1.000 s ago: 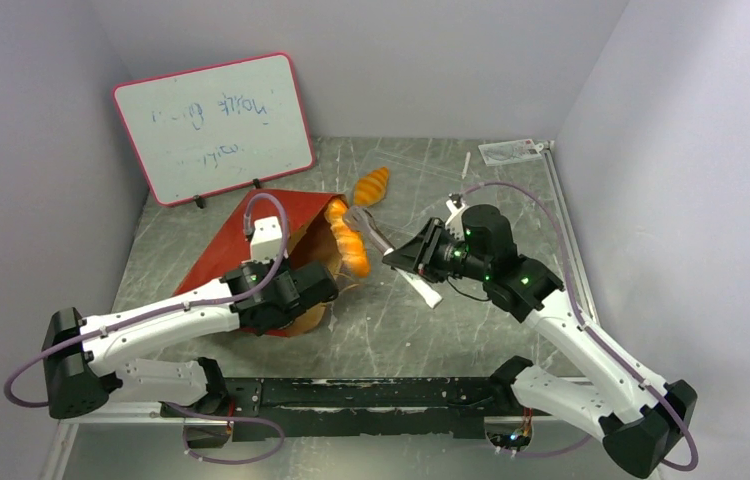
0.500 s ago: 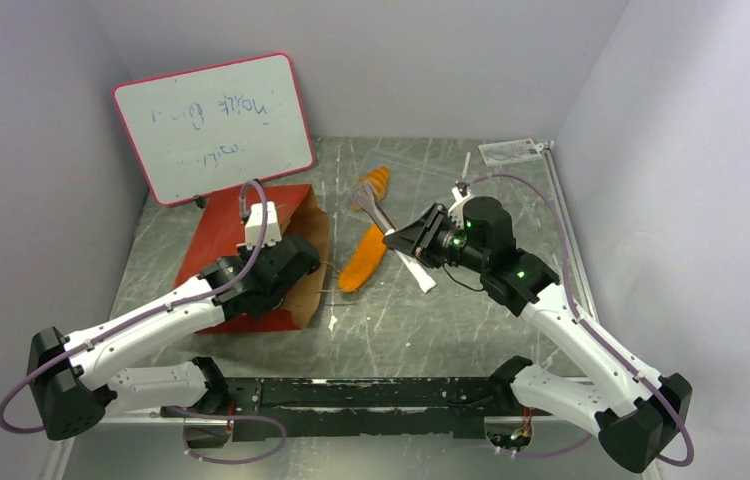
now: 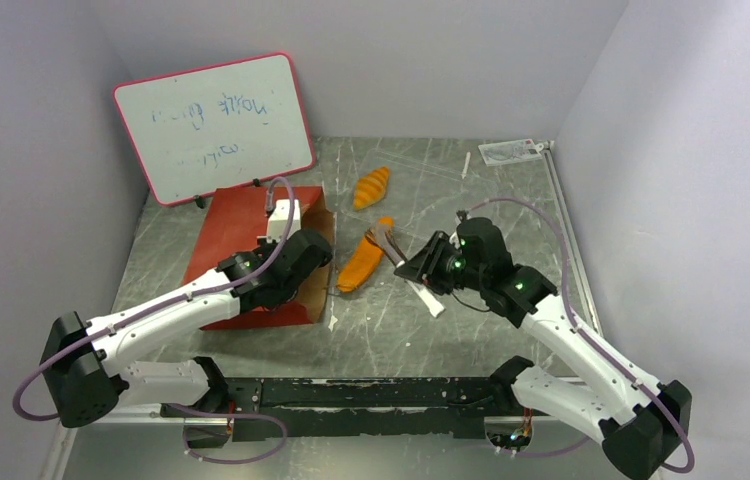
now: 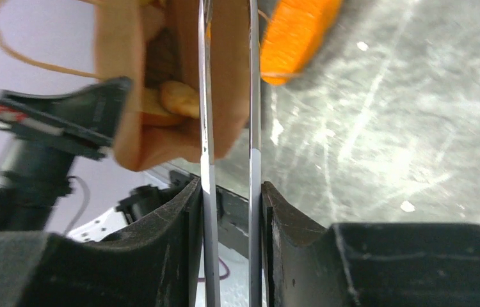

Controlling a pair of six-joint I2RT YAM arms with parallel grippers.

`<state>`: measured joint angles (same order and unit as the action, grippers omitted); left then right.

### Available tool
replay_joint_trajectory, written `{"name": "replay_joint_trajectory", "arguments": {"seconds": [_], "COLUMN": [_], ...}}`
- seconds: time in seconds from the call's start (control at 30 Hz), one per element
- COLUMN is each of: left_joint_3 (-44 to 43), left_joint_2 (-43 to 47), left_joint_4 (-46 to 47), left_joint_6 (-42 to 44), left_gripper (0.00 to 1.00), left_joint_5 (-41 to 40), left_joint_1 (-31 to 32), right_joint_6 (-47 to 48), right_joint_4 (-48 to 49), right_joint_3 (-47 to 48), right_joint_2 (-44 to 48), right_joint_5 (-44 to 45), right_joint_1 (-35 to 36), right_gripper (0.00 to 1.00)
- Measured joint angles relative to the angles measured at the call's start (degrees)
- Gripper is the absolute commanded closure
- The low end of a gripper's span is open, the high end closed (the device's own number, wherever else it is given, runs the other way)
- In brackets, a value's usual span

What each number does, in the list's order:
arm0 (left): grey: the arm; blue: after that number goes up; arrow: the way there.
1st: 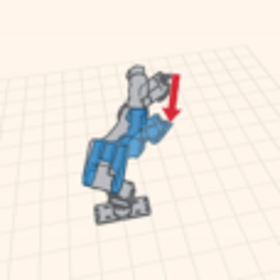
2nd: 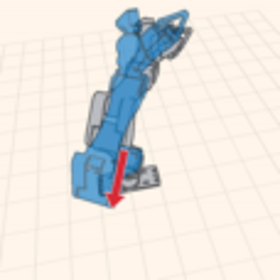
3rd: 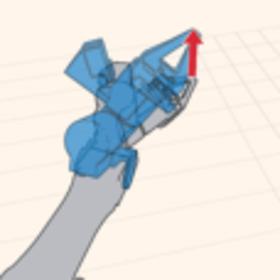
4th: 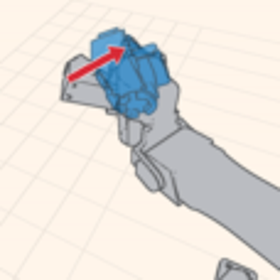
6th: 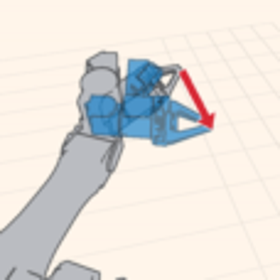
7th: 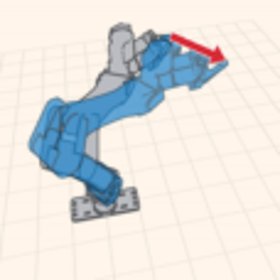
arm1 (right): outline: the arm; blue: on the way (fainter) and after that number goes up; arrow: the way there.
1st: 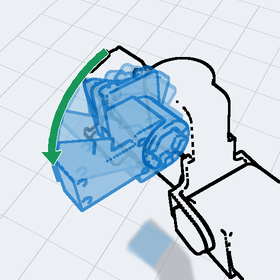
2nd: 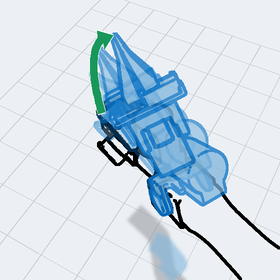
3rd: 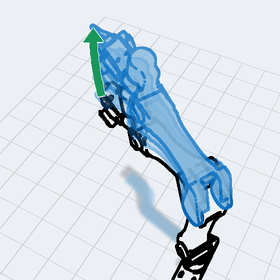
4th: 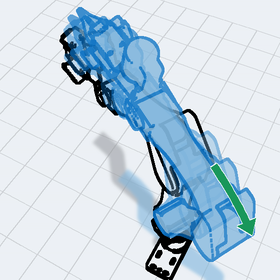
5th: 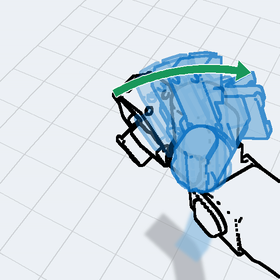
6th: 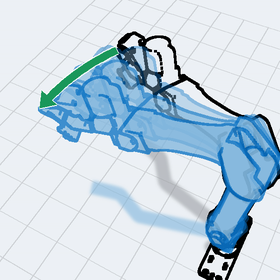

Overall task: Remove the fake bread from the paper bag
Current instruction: Pick up the fake bread from the center of the board.

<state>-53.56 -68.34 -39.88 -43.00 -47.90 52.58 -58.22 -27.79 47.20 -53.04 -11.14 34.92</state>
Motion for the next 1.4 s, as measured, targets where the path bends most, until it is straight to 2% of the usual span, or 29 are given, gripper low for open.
{"name": "replay_joint_trajectory", "arguments": {"seconds": [0.33, 0.87, 1.4], "left_joint_3": [2.3, 2.9, 4.0], "left_joint_2": [1.8, 3.6, 3.5], "left_joint_4": [6.3, 10.3, 12.7], "left_joint_6": [6.7, 15.3, 21.3], "left_gripper": [0.93, 0.93, 0.93], "left_joint_5": [3.9, 8.6, 13.9], "left_joint_1": [-0.1, -0.2, -1.0], "right_joint_6": [-1.4, -2.1, -2.0], "right_joint_4": [0.0, 7.0, 21.7], "right_joint_3": [-12.3, -16.5, -18.4], "right_joint_2": [2.6, -1.7, -11.3], "right_joint_5": [-1.7, -3.2, -6.5], "right_joint_1": [0.0, -0.1, -0.3], "right_gripper": [0.57, 0.52, 0.51]}}
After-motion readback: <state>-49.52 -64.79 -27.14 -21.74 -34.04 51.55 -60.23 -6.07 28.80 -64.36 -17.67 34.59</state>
